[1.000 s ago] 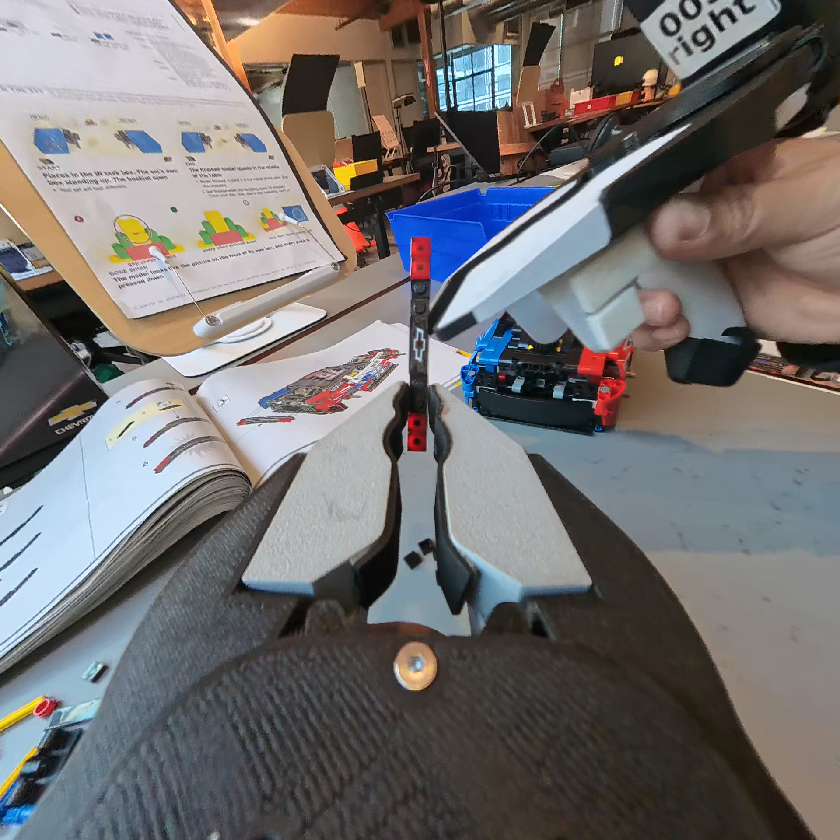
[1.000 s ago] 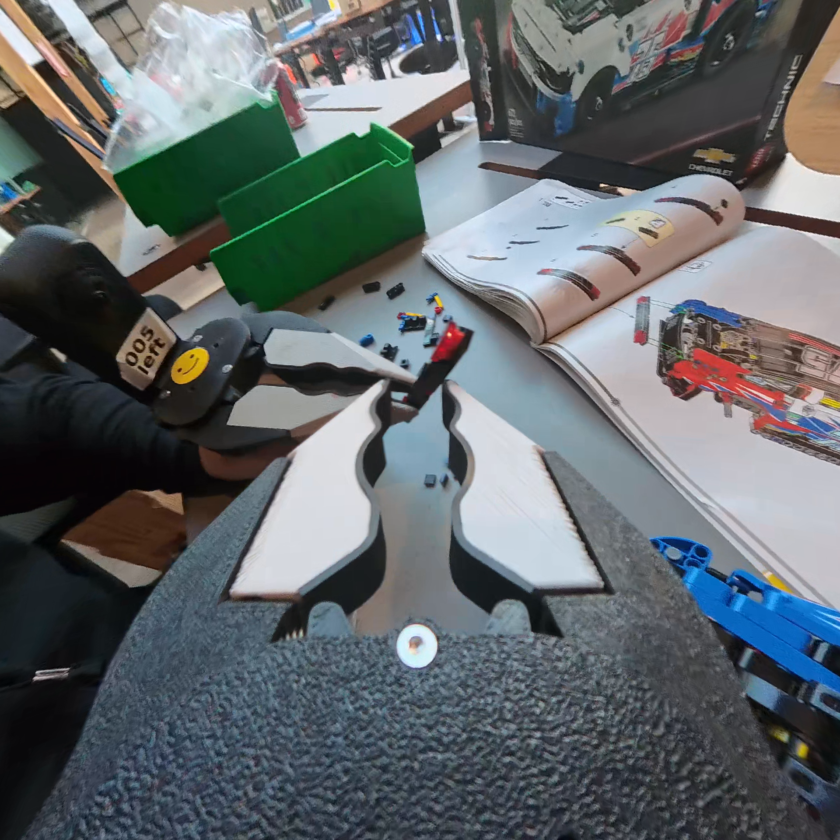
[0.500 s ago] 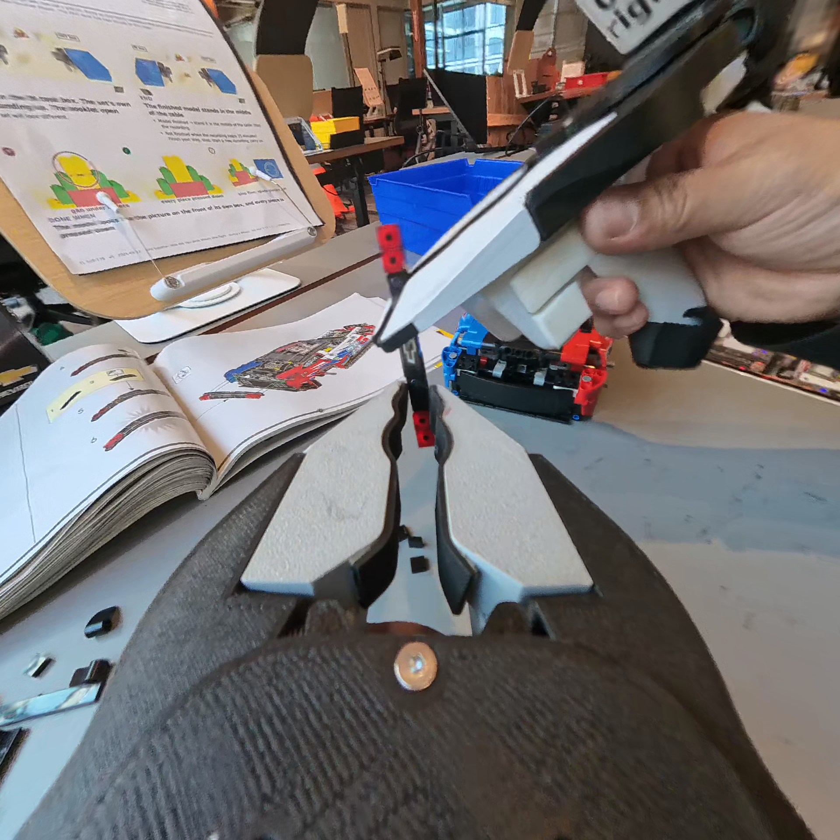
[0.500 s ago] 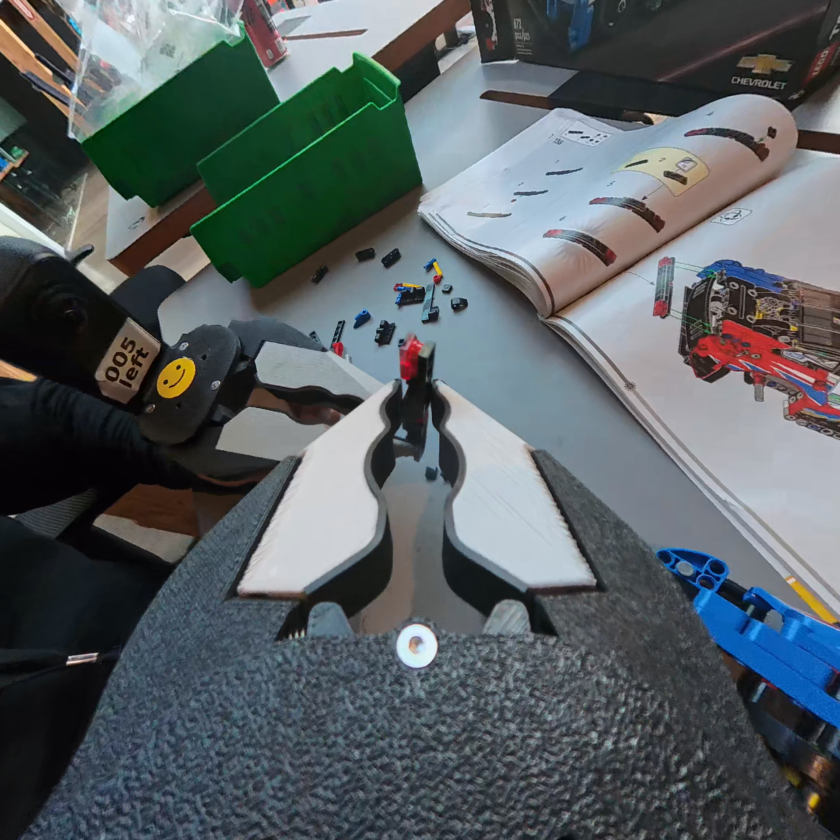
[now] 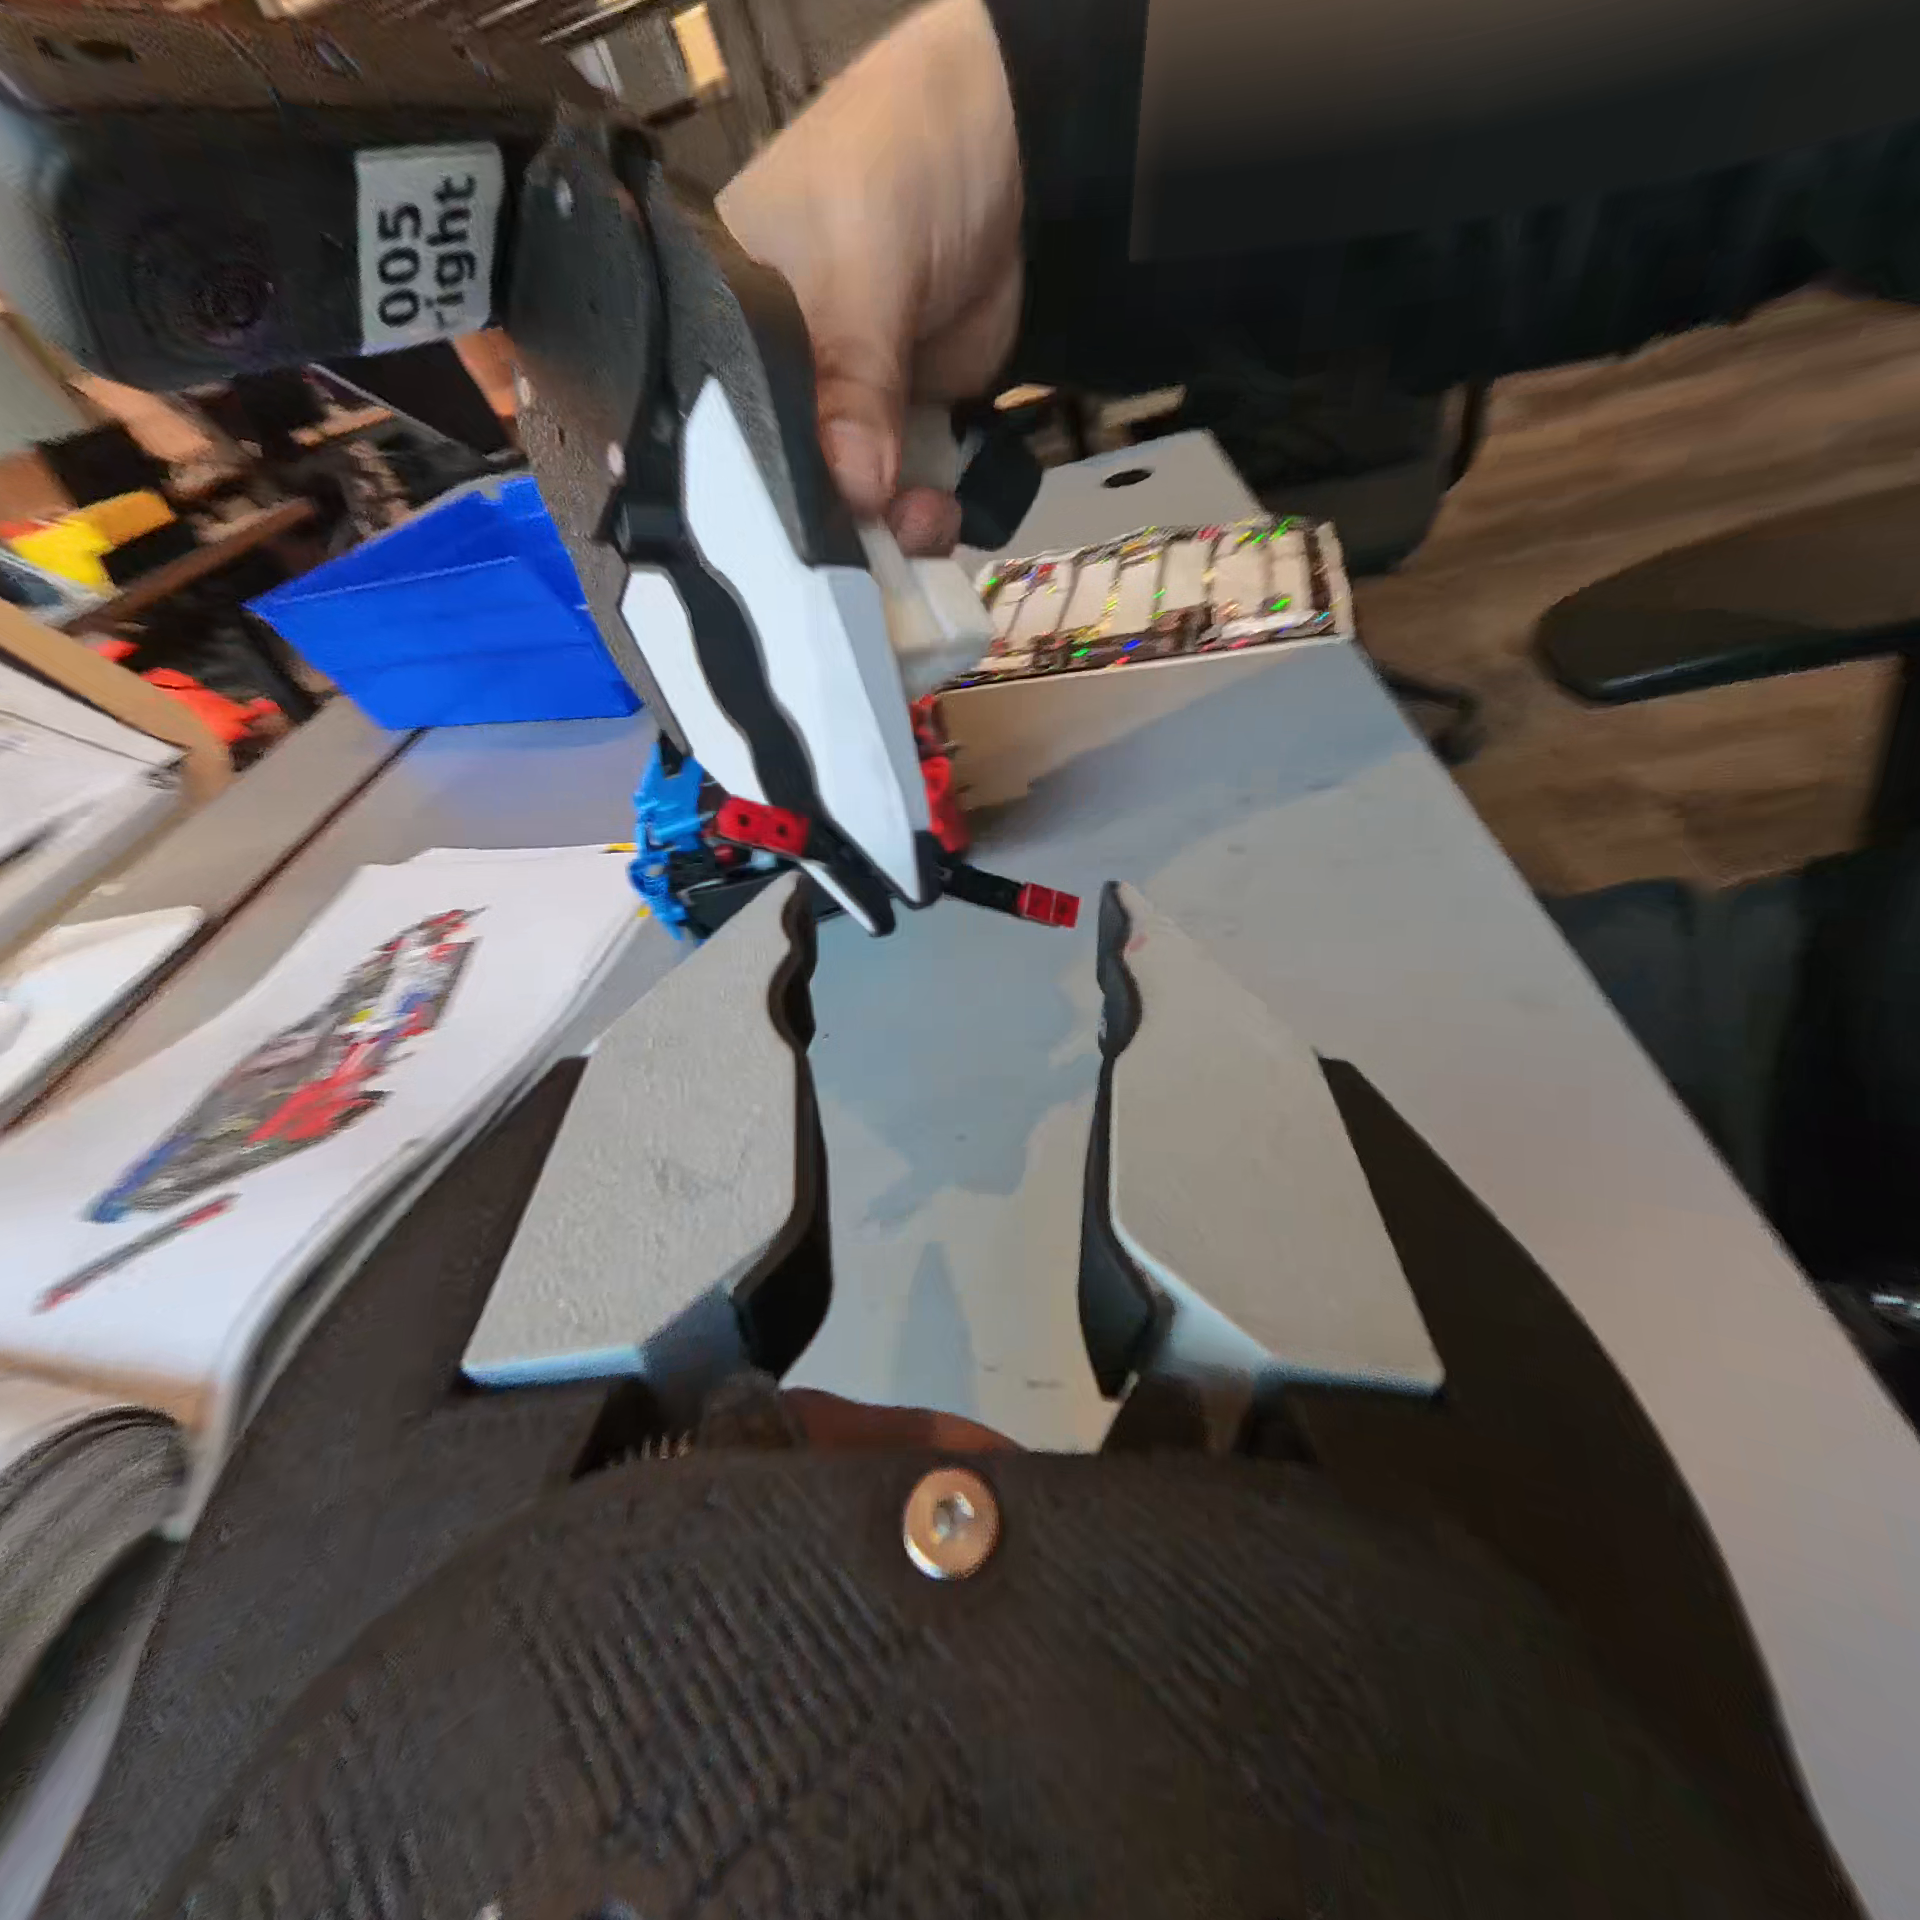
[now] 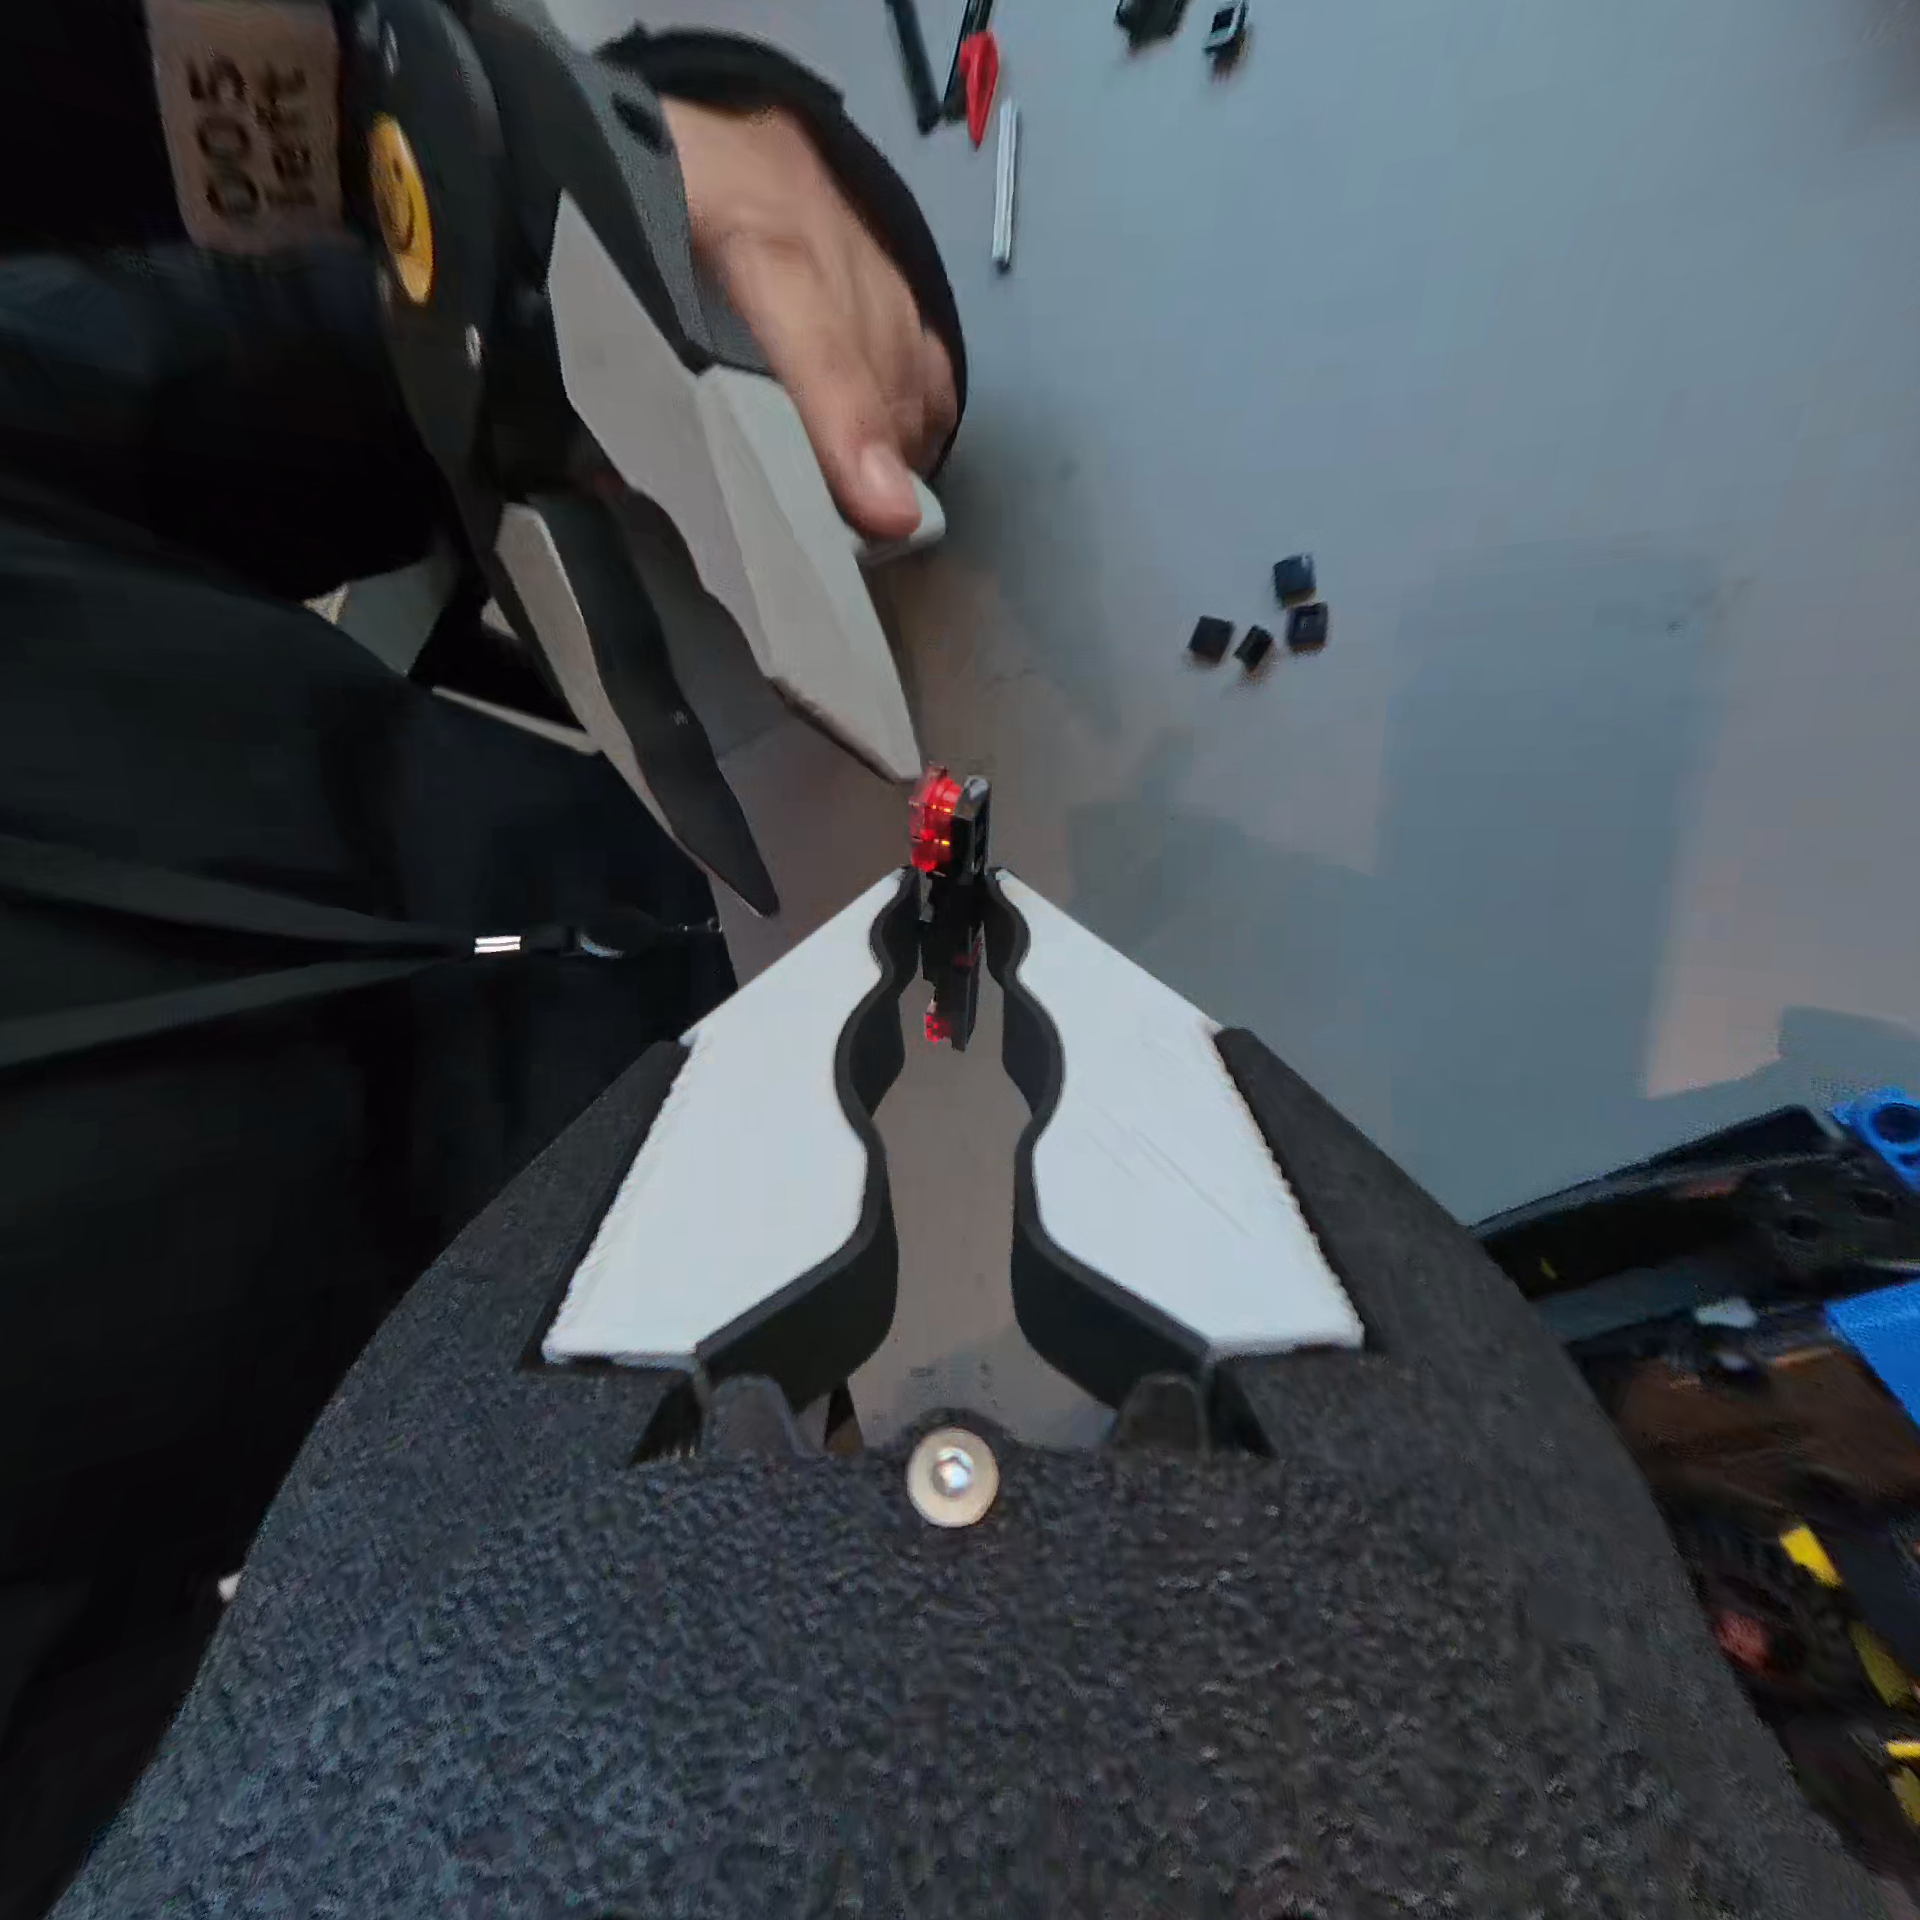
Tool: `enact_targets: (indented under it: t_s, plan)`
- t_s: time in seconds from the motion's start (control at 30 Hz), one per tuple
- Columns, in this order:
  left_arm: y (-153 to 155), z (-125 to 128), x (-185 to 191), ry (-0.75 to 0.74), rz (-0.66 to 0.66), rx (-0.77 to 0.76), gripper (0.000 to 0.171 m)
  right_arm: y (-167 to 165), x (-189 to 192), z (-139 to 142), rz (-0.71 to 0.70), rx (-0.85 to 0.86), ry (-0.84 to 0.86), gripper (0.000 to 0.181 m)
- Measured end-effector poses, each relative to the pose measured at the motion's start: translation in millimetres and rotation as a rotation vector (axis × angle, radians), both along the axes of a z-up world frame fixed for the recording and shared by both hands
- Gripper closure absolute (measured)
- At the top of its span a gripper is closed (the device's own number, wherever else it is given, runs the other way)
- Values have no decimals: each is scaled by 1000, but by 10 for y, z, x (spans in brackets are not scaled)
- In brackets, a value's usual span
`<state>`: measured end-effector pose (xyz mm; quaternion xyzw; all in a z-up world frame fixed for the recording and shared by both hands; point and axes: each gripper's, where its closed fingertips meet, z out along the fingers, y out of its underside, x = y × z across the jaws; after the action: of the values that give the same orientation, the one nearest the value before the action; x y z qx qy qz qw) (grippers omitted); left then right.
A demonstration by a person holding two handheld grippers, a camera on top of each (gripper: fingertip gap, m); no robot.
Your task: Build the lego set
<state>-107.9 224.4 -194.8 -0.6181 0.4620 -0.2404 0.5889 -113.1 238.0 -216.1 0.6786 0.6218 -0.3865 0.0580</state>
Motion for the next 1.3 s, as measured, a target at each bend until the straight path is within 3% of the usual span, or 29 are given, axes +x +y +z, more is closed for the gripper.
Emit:
enact_targets:
  t_s: [0.1, 0.2, 0.57, 0.77, 0.97, 1.1, 1.3]
  plan:
    - [54, -89, -144, -25, -8, -172, 121, -148, 84, -114, 85, -25, -56, 171]
    - [81, -186, -220, -35, -22, -299, 134, -246, 140, -241, 152, 12, -88, 171]
    - [-86, -367, 1, -23, -131, -583, 163, -442, 155, -468, 318, 61, -114, 170]
    - [78, -439, -113, -73, -14, -697, 164, -195, 190, -409, 117, 187, -29, 157]
    - [162, -494, -175, -121, 50, -788, 164, -63, 406, -359, -127, 510, 172, 152]
    - [177, -516, -179, -141, 63, -826, 164, -41, 317, -388, -235, 787, 268, 143]
    - [179, -534, -183, -177, 66, -885, 164, 58, 163, -391, -246, 1127, 314, 159]
